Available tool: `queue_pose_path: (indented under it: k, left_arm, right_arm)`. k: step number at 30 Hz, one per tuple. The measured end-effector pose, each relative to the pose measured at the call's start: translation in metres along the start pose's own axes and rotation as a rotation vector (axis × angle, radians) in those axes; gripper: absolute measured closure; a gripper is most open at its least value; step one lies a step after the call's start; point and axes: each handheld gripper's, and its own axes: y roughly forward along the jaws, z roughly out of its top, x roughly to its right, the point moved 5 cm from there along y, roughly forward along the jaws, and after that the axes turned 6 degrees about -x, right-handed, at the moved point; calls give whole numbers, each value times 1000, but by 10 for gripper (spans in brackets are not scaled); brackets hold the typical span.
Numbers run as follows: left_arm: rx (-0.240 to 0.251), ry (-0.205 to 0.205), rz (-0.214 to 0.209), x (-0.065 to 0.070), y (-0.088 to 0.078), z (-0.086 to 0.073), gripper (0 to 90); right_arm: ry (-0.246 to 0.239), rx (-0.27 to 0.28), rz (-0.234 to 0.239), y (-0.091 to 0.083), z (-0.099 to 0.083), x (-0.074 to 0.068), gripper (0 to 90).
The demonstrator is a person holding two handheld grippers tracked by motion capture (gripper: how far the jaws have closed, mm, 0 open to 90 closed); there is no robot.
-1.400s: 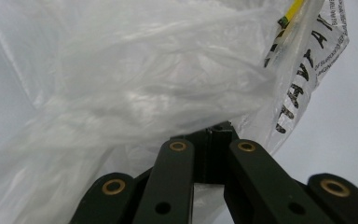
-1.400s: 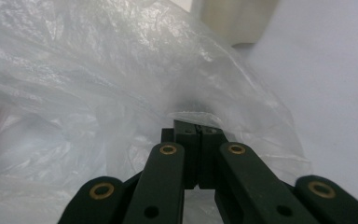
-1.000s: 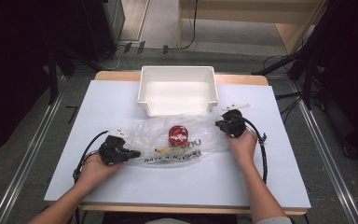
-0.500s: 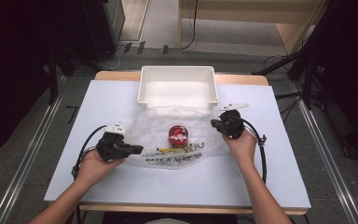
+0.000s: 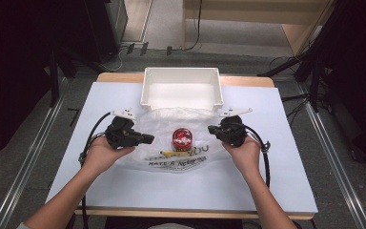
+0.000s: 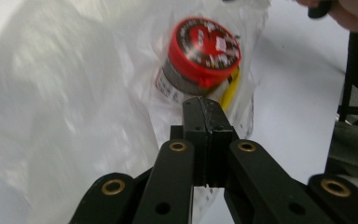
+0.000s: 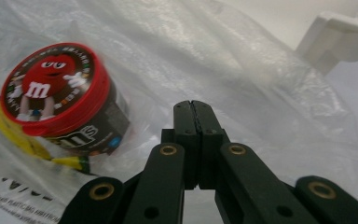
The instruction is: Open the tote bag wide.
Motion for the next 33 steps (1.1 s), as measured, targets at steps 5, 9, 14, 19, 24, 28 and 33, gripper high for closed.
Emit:
queue_pose_path:
  k: [5,9,14,19,24,28,33]
  left_arm:
    - [10,2,-14,-7,1,28,900]
    - [0,3,-10,-14,8,43,900]
    - [0,-1,6,-27,18,53,900]
    - [-21,-4,19,-42,42,53,900]
    - [-22,-23,21,-54,58,47,900]
    - [-18,-22,15,-62,67,41,900]
    - [5,-41,11,-68,76,37,900]
  right_arm:
    - [-14,-20,20,0,-5,-10,900]
    - [-17,-30,29,1,-8,-14,900]
    - [-32,-31,35,5,-8,-16,900]
    - [-43,-35,43,15,-3,-23,900]
    - [-41,-49,46,23,-3,-24,900]
    - [-51,-45,58,27,-4,-24,900]
    - [-54,-66,62,35,-9,-24,900]
